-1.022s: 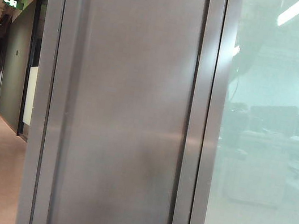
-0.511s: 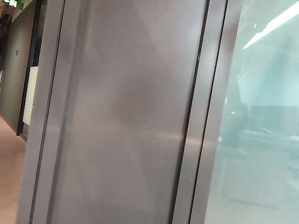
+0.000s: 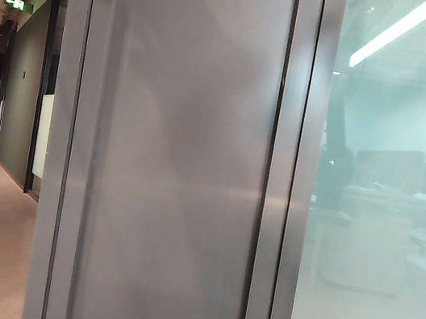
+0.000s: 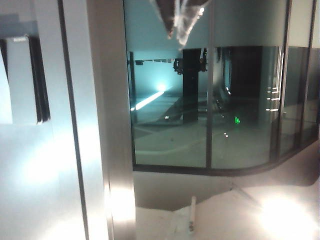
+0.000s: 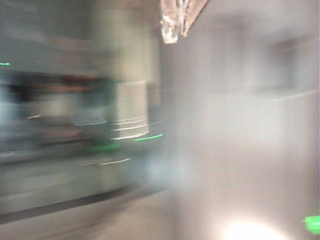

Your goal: Raise the arm to find the leftmost switch on the wall and turn off the lights.

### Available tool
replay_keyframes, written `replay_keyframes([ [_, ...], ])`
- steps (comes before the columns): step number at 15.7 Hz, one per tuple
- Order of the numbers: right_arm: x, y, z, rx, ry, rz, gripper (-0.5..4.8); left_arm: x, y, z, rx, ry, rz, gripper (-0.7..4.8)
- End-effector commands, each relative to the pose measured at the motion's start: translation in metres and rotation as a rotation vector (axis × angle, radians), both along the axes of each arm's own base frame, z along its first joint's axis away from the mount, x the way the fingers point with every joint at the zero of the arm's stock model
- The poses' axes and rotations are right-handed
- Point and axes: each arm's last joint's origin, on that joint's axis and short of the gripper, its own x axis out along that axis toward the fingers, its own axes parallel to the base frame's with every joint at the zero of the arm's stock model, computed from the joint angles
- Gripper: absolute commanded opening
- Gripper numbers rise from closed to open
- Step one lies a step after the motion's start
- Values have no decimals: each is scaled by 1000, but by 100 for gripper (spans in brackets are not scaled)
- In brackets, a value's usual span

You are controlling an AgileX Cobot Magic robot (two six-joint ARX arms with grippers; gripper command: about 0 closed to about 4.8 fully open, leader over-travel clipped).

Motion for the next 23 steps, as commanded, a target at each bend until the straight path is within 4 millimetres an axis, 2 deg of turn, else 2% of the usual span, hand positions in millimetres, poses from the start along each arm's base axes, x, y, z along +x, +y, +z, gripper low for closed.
replay_keyframes([
  [1,7,19,3,-176,-3,304,-1,-7,-2,6,-2,-53,-98,-5],
  [4,23,28,-1,-183,58,419,-1,-11,-4,9,-2,-87,-186,-5],
  [7,27,30,-1,-177,52,420,-1,-10,-9,19,6,-69,-505,-6],
  [10,29,35,-2,-177,47,444,-1,8,-14,46,26,0,-770,-6],
  [13,31,37,-3,-177,53,452,-1,35,-30,76,36,71,-971,-6],
  [15,33,38,-4,-176,61,457,-1,53,-40,89,55,121,-1011,-5],
  [17,34,38,-4,-176,65,459,-1,64,-53,94,65,118,-985,-5],
  [20,34,38,-4,-176,68,460,-1,74,-59,88,91,126,-899,-5],
  [23,34,38,-5,-176,72,461,-1,84,-59,85,10,141,-829,-6],
])
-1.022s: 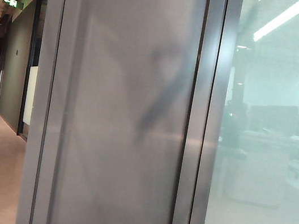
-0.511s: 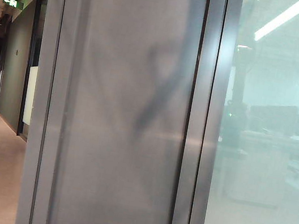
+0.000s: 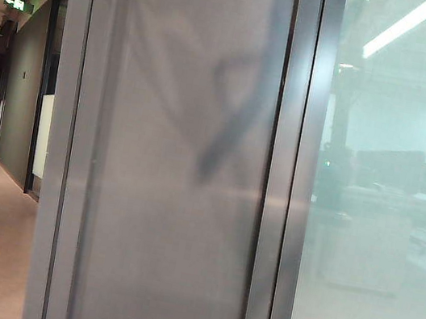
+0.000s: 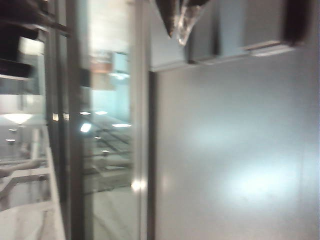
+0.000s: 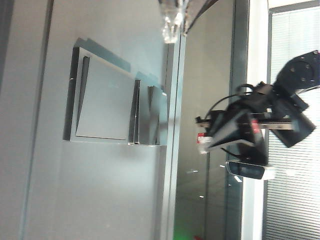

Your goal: Raise the arm to find the leftmost switch on the wall and turn off the lights.

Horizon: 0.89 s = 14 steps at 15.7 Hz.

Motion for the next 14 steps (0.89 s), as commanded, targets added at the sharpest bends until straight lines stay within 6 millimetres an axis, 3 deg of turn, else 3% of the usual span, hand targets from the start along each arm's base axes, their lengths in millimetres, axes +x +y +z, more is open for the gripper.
replay_keyframes([
  [1,-2,0,1,3,-1,2,-1,6,1,-1,-49,23,74,-5],
  [7,1,0,0,1,16,1,-1,2,-24,-1,-46,-70,134,-5],
  [14,4,1,-2,-1,33,0,-1,-7,-70,-10,-38,-31,432,-5],
])
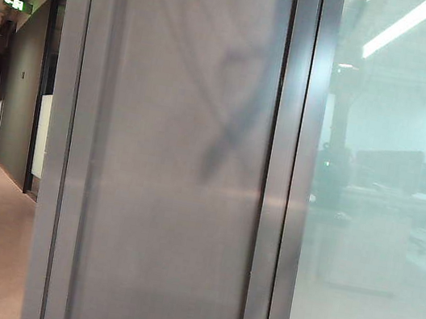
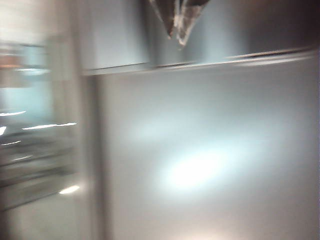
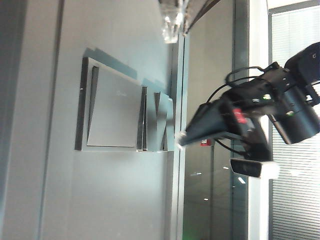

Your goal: Raise the arm to find the leftmost switch on the wall and turn off the lights.

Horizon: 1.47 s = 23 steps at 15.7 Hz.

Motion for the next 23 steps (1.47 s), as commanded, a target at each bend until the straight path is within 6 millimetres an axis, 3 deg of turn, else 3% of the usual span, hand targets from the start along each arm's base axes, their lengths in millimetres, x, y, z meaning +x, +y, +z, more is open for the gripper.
replay_keyframes([
  [1,1,1,0,1,9,3,-1,-13,-20,1,-18,2,177,-6],
  [3,2,1,-1,-1,22,3,-1,-22,-23,4,-18,-14,296,-5],
  [5,4,1,-3,-3,41,3,-1,-29,-29,5,-39,-5,285,-5],
  [8,5,1,-3,-5,49,3,-1,-29,-25,5,-71,44,460,-5],
  [23,4,1,-4,-11,54,12,-1,-31,-26,10,-110,-16,447,-6],
])
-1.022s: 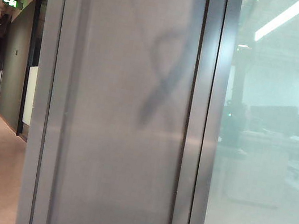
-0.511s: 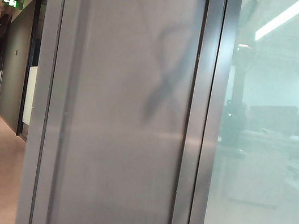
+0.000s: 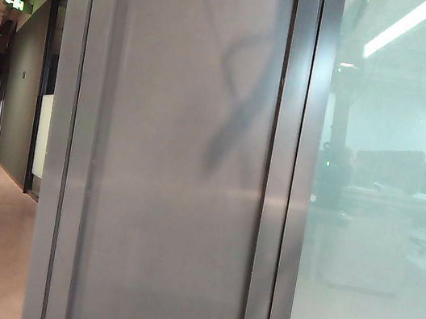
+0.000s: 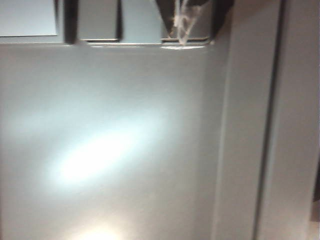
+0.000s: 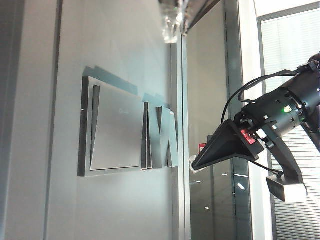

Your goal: Raise the arm to find the leftmost switch on the wall and turn off the lights.

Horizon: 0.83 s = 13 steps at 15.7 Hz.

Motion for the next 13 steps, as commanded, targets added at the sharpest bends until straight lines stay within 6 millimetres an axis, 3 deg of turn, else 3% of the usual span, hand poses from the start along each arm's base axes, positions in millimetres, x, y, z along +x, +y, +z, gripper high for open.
replay_keyframes([
  [1,-2,0,2,3,-9,5,-1,1,-1,1,-3,-20,-9,-6],
  [13,-1,0,1,0,9,5,-1,22,-5,-6,9,-37,16,-6],
])
